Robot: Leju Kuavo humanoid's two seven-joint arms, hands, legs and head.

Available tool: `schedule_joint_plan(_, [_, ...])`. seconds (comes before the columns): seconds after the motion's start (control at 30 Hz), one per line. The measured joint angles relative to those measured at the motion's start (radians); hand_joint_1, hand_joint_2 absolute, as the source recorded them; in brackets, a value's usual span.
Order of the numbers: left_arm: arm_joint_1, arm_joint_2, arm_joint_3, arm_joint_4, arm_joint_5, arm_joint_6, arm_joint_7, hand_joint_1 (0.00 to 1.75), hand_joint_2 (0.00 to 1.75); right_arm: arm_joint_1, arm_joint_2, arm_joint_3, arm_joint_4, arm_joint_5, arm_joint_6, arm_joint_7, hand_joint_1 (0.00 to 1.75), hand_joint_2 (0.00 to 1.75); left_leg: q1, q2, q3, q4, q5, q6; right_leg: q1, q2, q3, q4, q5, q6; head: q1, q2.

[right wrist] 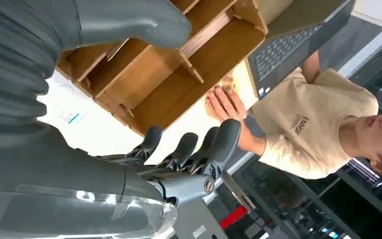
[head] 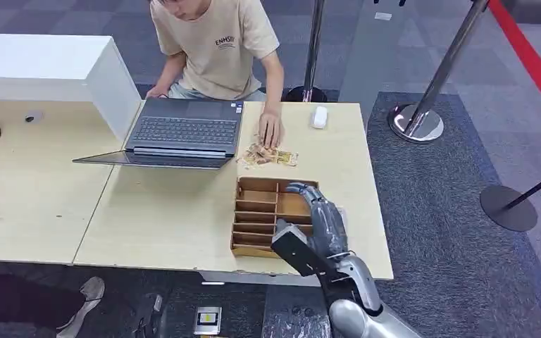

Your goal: Pass the card to the sensor for recognition and then transmit it.

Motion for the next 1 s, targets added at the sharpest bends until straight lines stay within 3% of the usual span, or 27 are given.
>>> schedule_joint_plan(0.1, [-0.004,0.0,0.0,0.0,-0.001,0.0,0.004,0.0,0.0,-0.007,0.005,0.006,0.02,0.0,0.007,-0.002,0.63,1.75,0.0,0.0,0.0,0.0,0.0,0.0,0.0,0.0,0.0,0.0,0.0,0.0,0.0,0.0])
schedule_joint_plan(0.17, [-0.006,0.0,0.0,0.0,-0.003,-0.002,0.01,0.0,0.0,-0.011,0.007,0.011,0.033,0.003,0.009,-0.003,0.96,1.75,0.0,0.0,0.0,0.0,0.0,0.0,0.0,0.0,0.0,0.0,0.0,0.0,0.0,0.0])
schedule_joint_plan(0.2, [-0.007,0.0,0.0,0.0,-0.005,-0.002,0.013,0.0,0.0,-0.015,0.009,0.014,0.044,0.005,0.012,-0.005,0.96,1.75,0.0,0.0,0.0,0.0,0.0,0.0,0.0,0.0,0.0,0.0,0.0,0.0,0.0,0.0])
schedule_joint_plan(0.27, [-0.01,0.0,0.0,0.0,-0.007,-0.004,0.015,0.0,0.0,-0.024,0.011,0.022,0.07,0.012,0.019,-0.006,0.65,1.75,0.0,0.0,0.0,0.0,0.0,0.0,0.0,0.0,0.0,0.0,0.0,0.0,0.0,0.0])
schedule_joint_plan(0.47, [-0.015,-0.001,0.0,0.0,-0.013,-0.008,0.026,0.0,0.0,-0.039,0.013,0.043,0.139,0.039,0.029,0.0,0.7,1.75,0.0,0.0,0.0,0.0,0.0,0.0,0.0,0.0,0.0,0.0,0.0,0.0,0.0,0.0])
schedule_joint_plan(0.73, [-0.017,-0.001,0.0,-0.001,-0.017,-0.008,0.032,0.0,0.0,-0.039,0.012,0.062,0.188,0.054,0.022,0.008,0.61,1.75,0.0,0.0,0.0,0.0,0.0,0.0,0.0,0.0,0.0,0.0,0.0,0.0,0.0,0.0])
schedule_joint_plan(0.93, [-0.021,-0.001,0.0,-0.001,-0.018,-0.008,0.035,0.0,0.0,-0.039,0.01,0.074,0.209,0.065,0.018,0.016,0.82,1.75,0.0,0.0,0.0,0.0,0.0,0.0,0.0,0.0,0.0,0.0,0.0,0.0,0.0,0.0])
schedule_joint_plan(1.0, [-0.022,-0.001,0.0,-0.001,-0.018,-0.008,0.037,0.0,0.0,-0.039,0.01,0.077,0.215,0.072,0.016,0.017,1.01,1.75,0.0,0.0,0.0,0.0,0.0,0.0,0.0,0.0,0.0,0.0,0.0,0.0,0.0,0.0])
